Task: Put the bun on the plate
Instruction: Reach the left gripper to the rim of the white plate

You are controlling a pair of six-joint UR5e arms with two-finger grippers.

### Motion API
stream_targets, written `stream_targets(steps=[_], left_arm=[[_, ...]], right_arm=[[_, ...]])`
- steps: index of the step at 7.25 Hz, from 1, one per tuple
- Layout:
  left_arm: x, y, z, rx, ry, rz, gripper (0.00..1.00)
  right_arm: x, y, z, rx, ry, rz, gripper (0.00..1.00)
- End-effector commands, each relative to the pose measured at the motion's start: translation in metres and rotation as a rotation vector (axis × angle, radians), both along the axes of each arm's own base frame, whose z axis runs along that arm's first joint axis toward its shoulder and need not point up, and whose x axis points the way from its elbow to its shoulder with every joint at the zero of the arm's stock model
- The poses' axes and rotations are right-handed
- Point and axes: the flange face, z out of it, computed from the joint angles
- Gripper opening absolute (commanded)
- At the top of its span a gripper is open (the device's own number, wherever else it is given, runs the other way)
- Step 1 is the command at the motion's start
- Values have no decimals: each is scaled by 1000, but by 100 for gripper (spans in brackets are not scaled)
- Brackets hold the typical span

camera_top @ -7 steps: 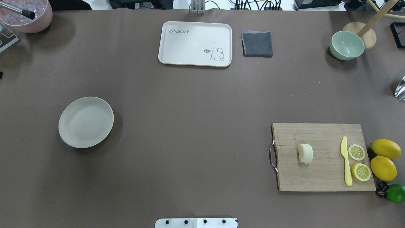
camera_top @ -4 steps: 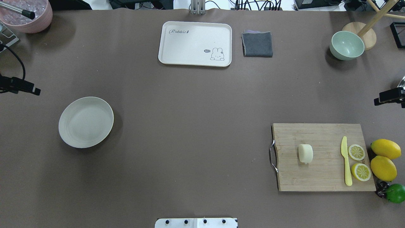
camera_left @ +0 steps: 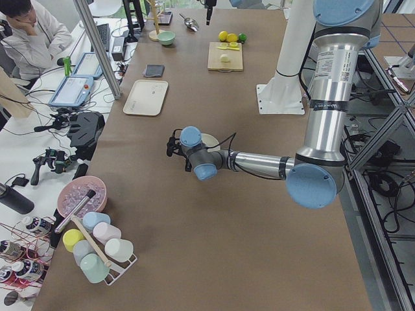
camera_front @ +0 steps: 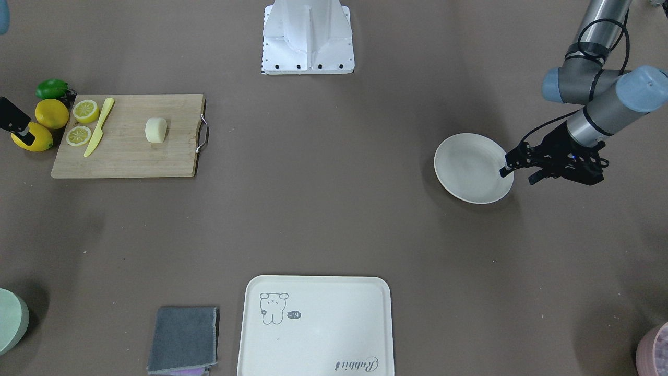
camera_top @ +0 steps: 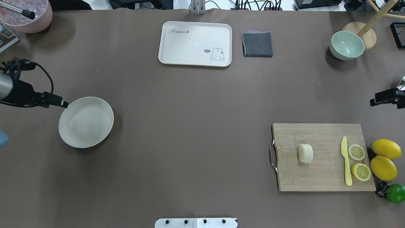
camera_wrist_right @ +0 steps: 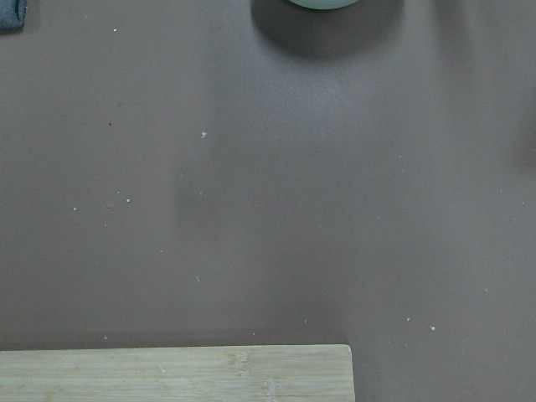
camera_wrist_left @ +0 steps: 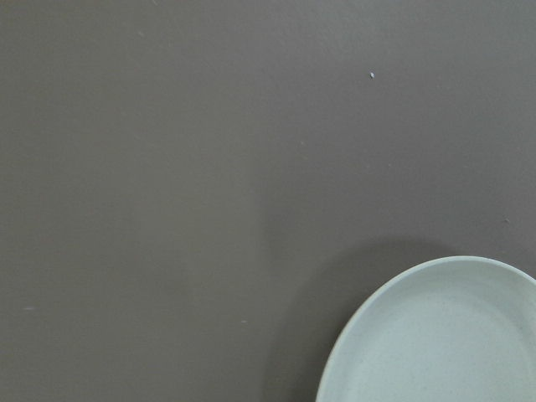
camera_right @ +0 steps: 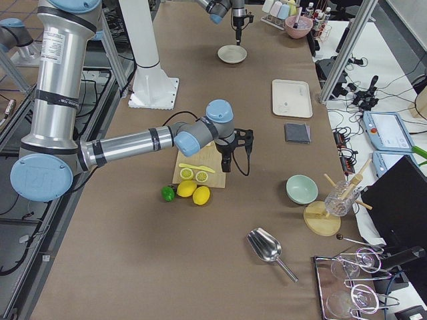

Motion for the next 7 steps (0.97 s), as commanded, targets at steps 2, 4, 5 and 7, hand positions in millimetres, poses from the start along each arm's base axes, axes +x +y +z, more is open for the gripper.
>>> stream_targets(steps=[2,4,5,7], left_arm=[[9,11,9,16,5,-2,39],[0,22,26,10,-1,2,35],[-1,25,27,7,4,13,33],[-8,35,32,26,22,14,15]], right_arm=[[0,0,0,1,0,0,100],[0,0,0,0,-1,1,100],[0,0,0,0,2,3,100],[1,0,0,0,-1,3,100]])
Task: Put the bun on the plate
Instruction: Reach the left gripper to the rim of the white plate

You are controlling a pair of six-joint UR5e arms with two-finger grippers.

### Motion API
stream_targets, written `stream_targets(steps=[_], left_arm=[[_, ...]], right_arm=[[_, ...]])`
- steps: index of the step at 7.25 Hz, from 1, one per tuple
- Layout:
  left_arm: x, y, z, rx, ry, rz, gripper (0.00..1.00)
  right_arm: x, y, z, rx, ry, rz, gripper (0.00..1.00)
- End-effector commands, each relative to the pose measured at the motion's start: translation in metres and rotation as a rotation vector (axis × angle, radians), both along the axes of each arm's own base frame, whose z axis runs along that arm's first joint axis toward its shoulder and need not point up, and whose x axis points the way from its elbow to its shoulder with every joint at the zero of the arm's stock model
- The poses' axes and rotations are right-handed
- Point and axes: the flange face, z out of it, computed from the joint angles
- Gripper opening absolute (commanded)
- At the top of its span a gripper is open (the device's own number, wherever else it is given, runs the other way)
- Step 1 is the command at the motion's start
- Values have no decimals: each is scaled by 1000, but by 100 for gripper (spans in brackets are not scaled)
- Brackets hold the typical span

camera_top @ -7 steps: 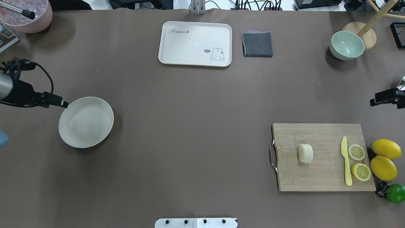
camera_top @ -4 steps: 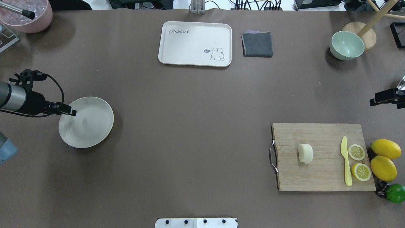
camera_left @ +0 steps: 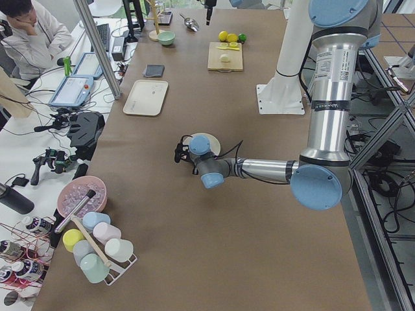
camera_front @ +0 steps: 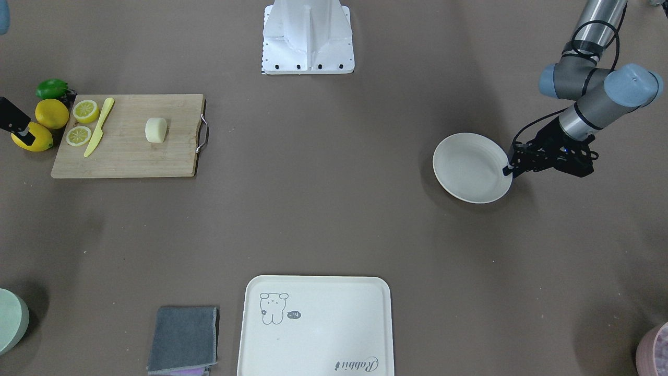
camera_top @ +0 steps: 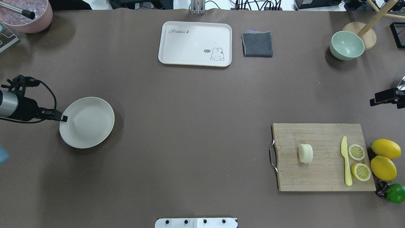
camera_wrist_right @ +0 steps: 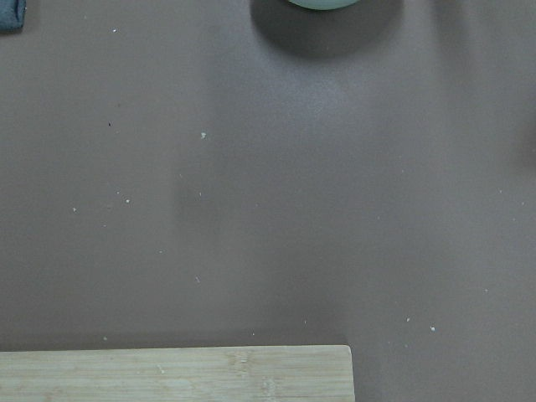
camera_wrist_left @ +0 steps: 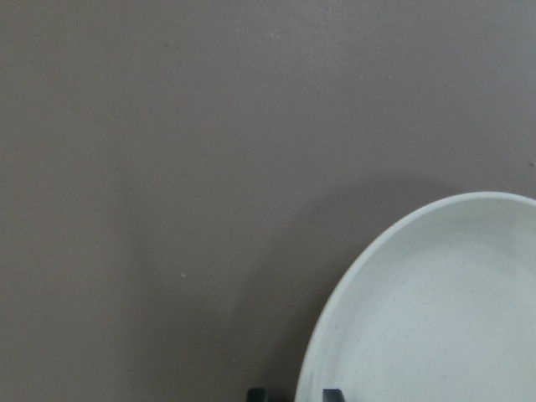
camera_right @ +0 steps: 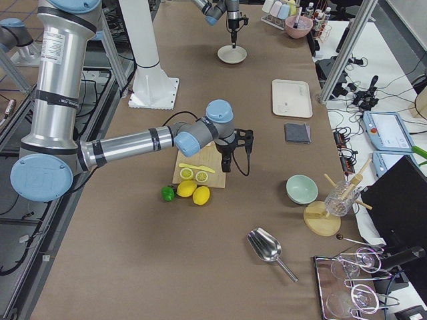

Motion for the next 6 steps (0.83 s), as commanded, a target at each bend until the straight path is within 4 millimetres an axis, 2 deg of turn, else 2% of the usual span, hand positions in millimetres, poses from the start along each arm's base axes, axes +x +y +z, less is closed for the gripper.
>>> stream_targets(steps=[1,3,4,5,6], left_arm=[[-3,5,-7,18,23,1,0],[2,-1,-26,43,47,1,0],[10,-11,-47,63,71,-2,0],[25,-27,-86,-4,133,-30,0],[42,-39,-133,-73,217,6,0]], right_arm=[[0,0,-1,1,-1,-1,100],[0,1,0,-1,-1,-1,100],[0,0,-1,0,-2,-1,100],[0,0,1,-2,1,0,100],[0,0,0,2,1,1,100]])
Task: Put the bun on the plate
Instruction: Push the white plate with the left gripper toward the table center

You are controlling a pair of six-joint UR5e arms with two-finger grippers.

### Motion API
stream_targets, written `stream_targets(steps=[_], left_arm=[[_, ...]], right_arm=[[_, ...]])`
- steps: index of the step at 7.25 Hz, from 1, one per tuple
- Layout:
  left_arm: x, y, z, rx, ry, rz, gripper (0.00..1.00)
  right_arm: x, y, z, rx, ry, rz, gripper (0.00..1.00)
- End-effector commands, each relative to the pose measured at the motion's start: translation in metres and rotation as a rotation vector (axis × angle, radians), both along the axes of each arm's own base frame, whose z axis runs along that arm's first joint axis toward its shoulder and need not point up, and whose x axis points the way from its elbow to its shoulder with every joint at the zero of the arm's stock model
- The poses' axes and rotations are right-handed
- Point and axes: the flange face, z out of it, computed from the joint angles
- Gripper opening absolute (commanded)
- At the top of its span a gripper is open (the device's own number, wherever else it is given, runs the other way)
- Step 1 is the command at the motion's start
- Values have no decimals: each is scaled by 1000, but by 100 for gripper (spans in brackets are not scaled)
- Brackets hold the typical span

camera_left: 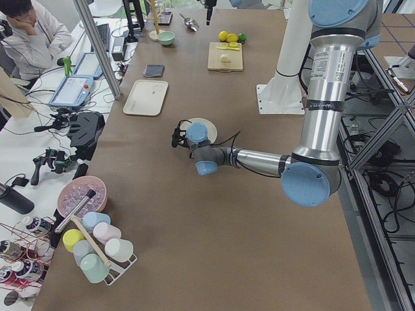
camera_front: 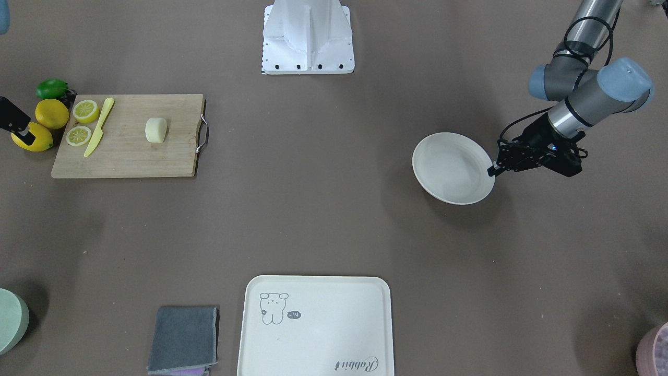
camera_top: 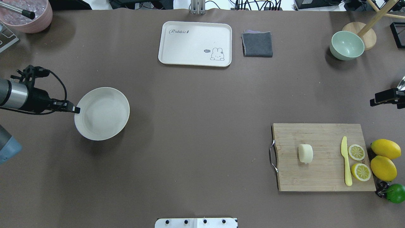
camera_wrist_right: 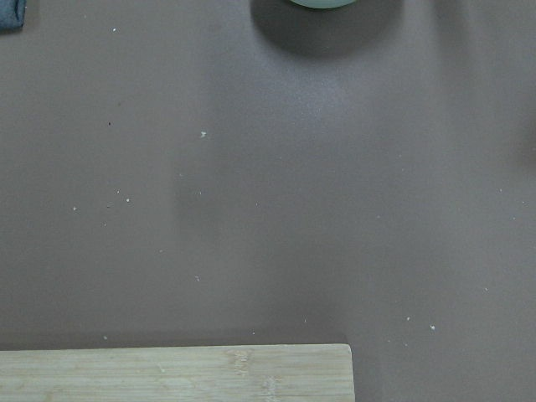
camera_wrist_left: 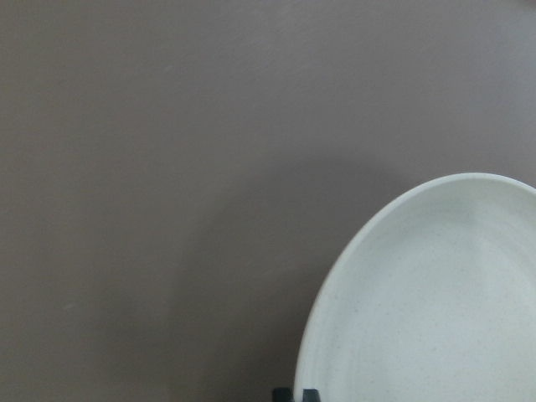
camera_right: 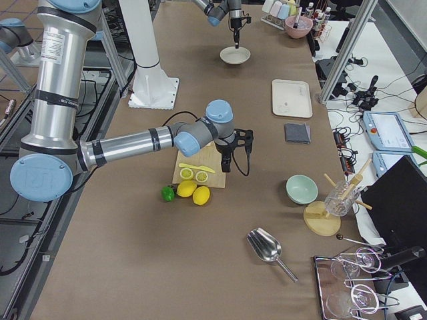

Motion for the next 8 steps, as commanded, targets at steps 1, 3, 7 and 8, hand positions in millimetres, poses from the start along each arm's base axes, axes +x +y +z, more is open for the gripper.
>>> stream_targets(steps=[1,3,7,8], left_arm=[[42,-18,-80,-99,112,32,0],[83,-25,-128,-119,93,19,0],[198,39,-211,-108,-8,27,0],[218,55,-208,-92,-26,16,0]], right_arm=[[0,0,0,0,2,1,100],[0,0,-1,2,1,1,100],[0,0,-1,2,-2,-1,100],[0,0,0,1,-1,-1,100]])
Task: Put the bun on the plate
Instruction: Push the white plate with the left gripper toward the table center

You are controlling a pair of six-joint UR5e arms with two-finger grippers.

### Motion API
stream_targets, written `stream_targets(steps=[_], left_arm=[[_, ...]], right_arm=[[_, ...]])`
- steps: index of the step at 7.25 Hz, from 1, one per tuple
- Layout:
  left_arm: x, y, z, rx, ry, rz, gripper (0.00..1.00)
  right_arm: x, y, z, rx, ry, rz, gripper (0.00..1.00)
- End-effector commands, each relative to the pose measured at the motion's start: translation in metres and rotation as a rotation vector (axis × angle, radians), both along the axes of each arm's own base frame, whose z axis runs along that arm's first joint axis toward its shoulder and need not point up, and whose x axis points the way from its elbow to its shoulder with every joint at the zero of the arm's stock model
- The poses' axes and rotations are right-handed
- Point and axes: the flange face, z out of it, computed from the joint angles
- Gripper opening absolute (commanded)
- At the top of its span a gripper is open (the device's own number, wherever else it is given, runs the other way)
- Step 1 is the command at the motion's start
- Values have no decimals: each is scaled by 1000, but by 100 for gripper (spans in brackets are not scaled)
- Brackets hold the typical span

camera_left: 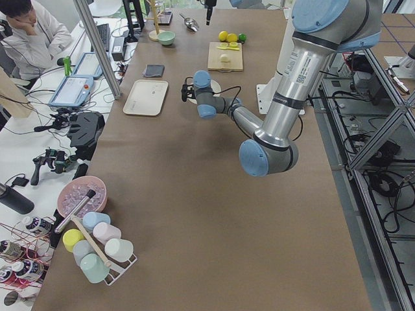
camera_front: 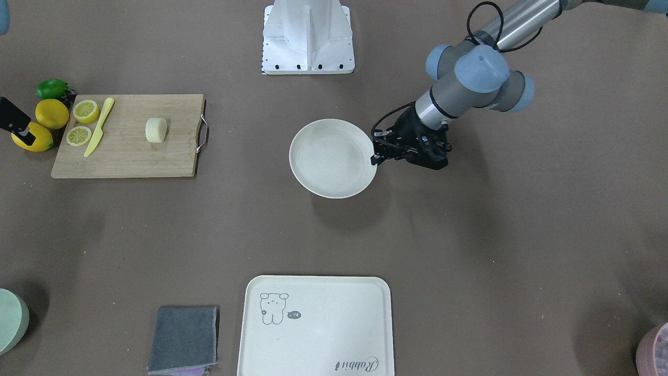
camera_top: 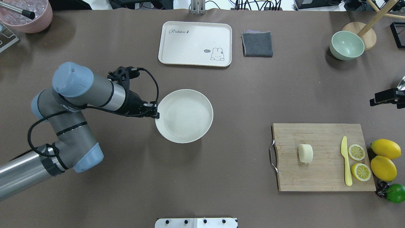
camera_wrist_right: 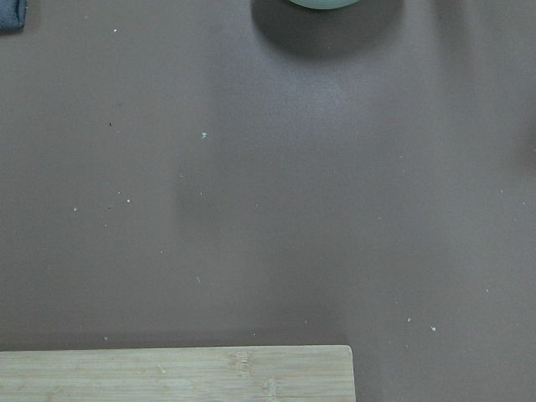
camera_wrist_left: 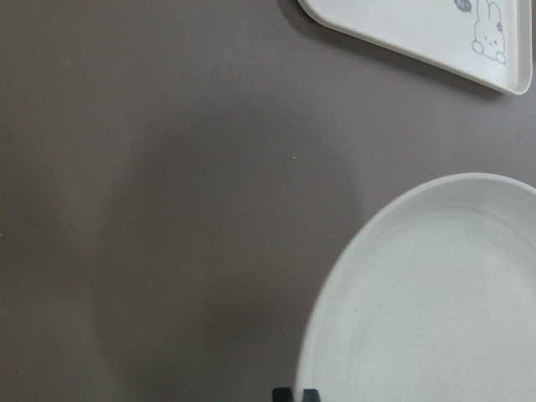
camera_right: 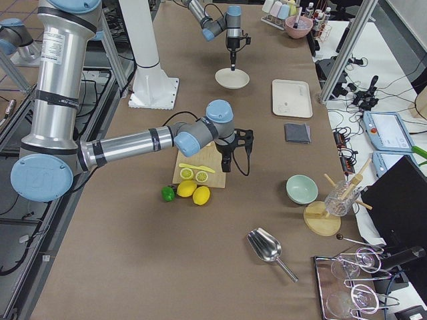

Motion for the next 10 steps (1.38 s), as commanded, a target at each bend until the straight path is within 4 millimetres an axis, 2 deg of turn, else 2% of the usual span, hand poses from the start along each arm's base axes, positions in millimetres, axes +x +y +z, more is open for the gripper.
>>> stream_targets(steps=[1,2,4,6,7,8,9,10], left_arm=[[43,29,3,22,-45,-9,0],[53,30,12,32,-70,-29,0],[56,31,2,38,-57,-29,0],[54,30,-7,45,-42,-26,98],[46,25,-14,50,-30,-37,98],[24,6,-13,35,-25,-43,98],[-19,-32,-4,-2,-33,-44,98],[-60,-59,3,19,-62,-42,98]], right_arm=[[0,0,0,-1,0,0,100],[0,1,0,-1,-1,-1,100],[0,0,-1,0,-2,-1,100],[0,0,-1,0,-2,-1,100],[-1,-1,-3,4,-5,-2,100],[-4,-6,-10,11,-13,0,100],[-18,-11,-21,-25,-34,27,100],[-42,-11,-35,-49,-49,34,100]])
